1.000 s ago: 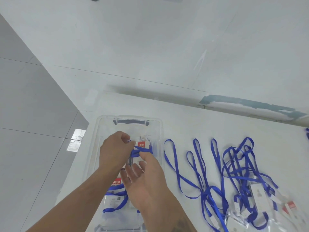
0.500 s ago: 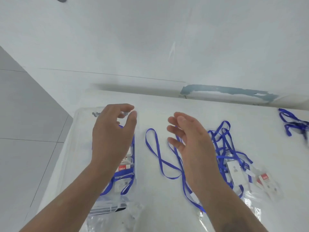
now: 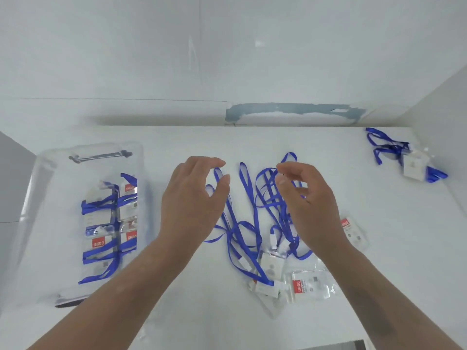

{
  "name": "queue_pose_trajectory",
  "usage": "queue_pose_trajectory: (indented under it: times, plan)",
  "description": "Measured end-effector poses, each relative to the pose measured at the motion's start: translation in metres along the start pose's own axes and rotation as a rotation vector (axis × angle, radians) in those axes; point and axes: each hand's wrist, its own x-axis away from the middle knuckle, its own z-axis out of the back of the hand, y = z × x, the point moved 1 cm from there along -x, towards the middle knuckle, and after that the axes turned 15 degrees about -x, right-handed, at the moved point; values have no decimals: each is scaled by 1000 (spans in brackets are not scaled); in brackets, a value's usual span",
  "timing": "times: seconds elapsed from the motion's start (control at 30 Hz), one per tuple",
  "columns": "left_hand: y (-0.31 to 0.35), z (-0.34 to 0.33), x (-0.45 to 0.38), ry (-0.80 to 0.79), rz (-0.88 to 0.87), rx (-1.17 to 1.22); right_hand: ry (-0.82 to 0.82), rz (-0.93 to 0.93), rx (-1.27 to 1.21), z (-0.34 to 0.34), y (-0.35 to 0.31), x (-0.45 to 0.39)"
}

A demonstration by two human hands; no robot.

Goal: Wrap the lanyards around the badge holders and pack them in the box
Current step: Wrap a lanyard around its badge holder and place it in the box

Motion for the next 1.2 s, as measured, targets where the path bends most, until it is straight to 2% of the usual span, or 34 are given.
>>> queue_pose_trajectory:
  times: [0.13,0.3,0.47,0.67,0.87,0.97,1.07,1.2]
  plan:
    - [25,-35,11,-124,-14,-20,61,8,92,36,35,-6]
    - [55,-89,24,-321,-60,-76,119,-112,228,78,95,-4]
    - [82,-148,27,-474,-43,-112,108,-268,333,102,153,-3]
    - [96,-199,26,-590,-12,-268,12,-393,426,101,186,-15]
    - [109,-217,24,-592,16,-256,49,-391,442,97,192,-24]
    - [113,-219,22,-589,74,-189,70,-444,379,95,190,-26]
    - [112,-215,15,-604,183,-12,100,-574,207,98,187,-31]
    - [106,-192,3,-705,356,306,189,-811,-378,111,172,-26]
